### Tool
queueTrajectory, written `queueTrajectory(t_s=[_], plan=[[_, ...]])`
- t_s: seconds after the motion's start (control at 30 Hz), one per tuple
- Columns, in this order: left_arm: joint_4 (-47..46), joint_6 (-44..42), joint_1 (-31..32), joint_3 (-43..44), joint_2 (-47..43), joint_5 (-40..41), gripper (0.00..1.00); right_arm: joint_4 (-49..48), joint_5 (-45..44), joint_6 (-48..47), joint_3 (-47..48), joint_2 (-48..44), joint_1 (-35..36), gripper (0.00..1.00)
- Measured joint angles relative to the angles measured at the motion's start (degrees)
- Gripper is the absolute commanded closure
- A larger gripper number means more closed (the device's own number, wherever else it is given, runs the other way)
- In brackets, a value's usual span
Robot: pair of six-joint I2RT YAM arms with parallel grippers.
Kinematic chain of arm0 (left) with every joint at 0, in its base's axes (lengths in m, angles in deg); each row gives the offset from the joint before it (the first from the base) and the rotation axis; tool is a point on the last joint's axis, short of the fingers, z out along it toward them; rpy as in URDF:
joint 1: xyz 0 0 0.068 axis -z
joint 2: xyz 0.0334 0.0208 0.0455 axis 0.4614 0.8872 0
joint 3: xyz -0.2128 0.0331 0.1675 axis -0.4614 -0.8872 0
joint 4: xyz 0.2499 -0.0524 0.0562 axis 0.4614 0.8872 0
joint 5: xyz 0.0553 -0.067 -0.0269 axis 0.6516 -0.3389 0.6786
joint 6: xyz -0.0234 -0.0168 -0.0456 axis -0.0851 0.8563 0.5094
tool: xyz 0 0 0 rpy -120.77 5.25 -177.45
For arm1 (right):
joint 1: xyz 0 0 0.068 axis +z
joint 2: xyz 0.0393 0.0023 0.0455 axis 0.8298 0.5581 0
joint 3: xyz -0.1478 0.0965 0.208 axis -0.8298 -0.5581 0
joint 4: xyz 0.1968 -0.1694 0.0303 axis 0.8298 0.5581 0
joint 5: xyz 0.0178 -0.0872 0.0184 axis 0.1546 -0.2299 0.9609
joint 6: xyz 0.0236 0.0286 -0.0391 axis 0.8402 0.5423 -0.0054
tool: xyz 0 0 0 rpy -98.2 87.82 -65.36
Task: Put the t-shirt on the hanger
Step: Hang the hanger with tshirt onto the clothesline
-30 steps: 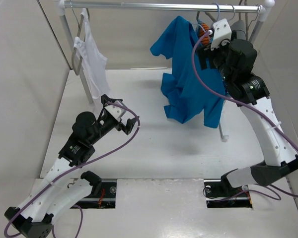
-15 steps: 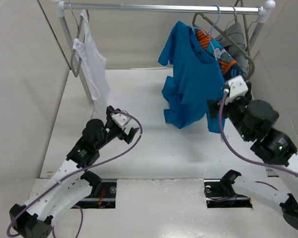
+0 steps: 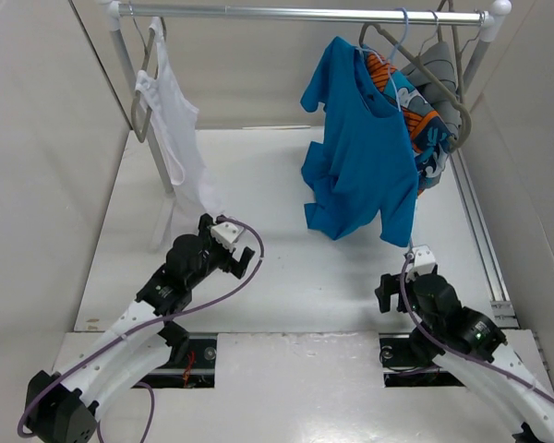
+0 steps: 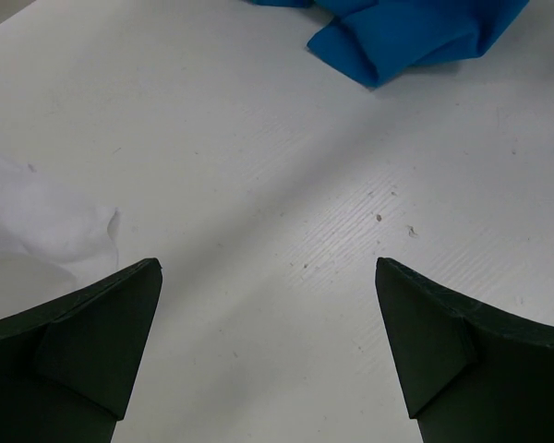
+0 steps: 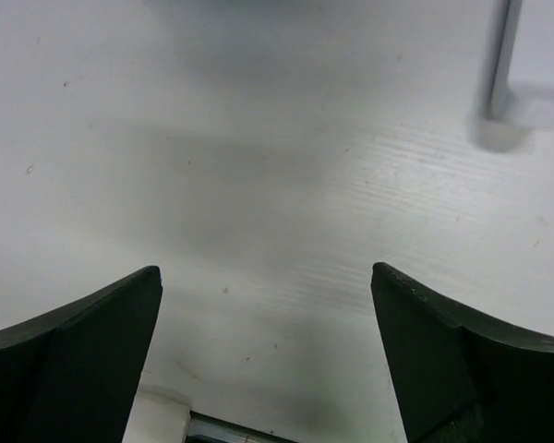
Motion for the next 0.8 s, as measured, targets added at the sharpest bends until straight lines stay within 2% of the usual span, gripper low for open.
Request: queueTrajectory(t_s=[0.23, 0.47, 0.8], plan=[[-2.58, 0.55, 0.0, -1.11, 0.0, 0.57, 0.0, 0.79, 1.09, 6.49, -2.38, -1.75, 0.0, 0.0], [-3.17, 0.55, 0.0, -2.23, 0.0, 1.44, 0.0, 0.81, 1.31, 7.39, -2.38, 2.05, 0.0, 0.0], [-3.8, 0.55, 0.0, -2.43, -0.07, 1.53, 0.0, 0.81, 1.22, 7.48, -2.38, 1.03, 0.0, 0.0]])
